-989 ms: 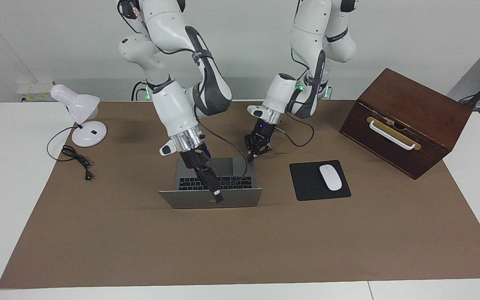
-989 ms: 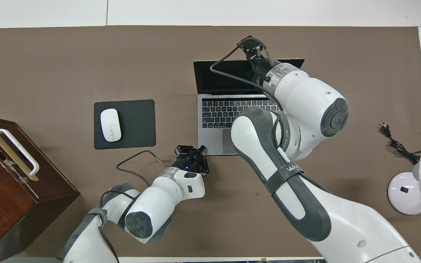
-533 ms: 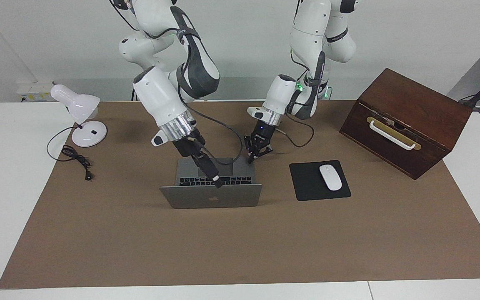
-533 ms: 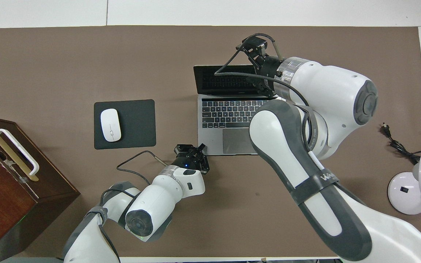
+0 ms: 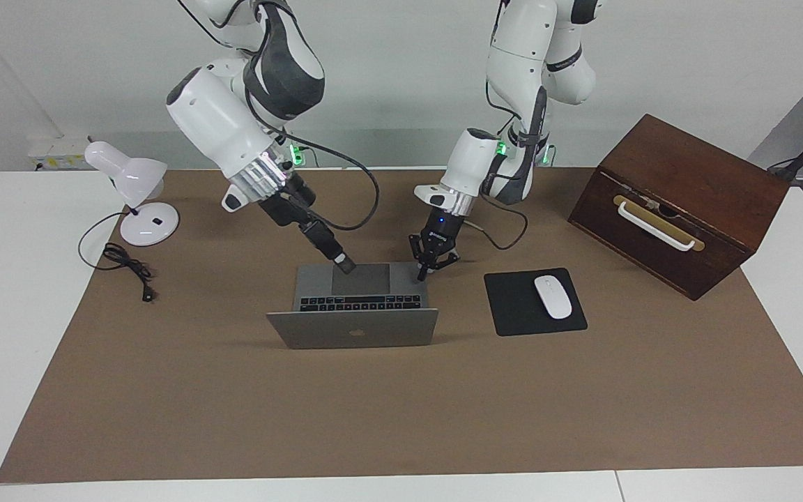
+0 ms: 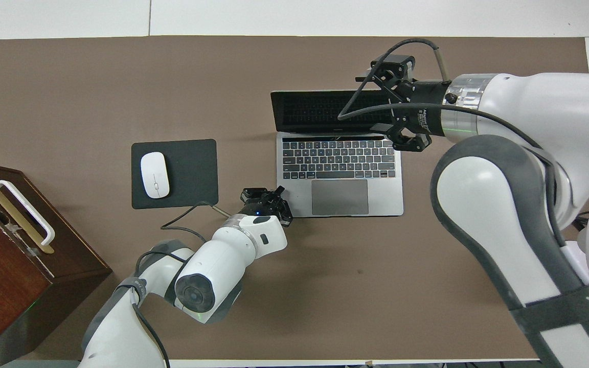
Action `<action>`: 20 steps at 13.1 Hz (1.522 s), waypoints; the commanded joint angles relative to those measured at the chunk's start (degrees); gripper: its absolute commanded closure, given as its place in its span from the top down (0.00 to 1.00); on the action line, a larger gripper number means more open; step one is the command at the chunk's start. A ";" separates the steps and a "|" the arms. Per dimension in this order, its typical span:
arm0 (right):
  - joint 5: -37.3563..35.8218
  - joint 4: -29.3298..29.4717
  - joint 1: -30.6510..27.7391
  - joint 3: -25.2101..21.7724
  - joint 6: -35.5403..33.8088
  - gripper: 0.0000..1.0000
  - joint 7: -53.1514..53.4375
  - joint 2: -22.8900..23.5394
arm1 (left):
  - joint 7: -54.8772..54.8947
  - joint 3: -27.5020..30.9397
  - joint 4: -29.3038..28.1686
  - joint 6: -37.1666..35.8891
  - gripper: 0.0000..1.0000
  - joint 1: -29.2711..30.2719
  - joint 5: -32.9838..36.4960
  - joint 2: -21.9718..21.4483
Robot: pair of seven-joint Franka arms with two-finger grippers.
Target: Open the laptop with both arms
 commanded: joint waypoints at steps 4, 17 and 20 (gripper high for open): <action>-9.85 -0.75 -3.16 -1.70 -2.80 1.00 -14.20 -1.94 | -0.38 0.22 9.42 -23.10 0.00 2.22 -0.06 -5.32; -29.72 4.07 -34.97 18.24 -18.96 1.00 -50.02 -2.82 | 0.06 0.22 23.83 -65.55 0.00 12.49 0.02 -13.50; -34.62 9.25 -40.77 24.74 -27.29 1.00 -50.02 -3.34 | -0.21 0.48 25.34 -71.91 1.00 15.04 0.02 -15.95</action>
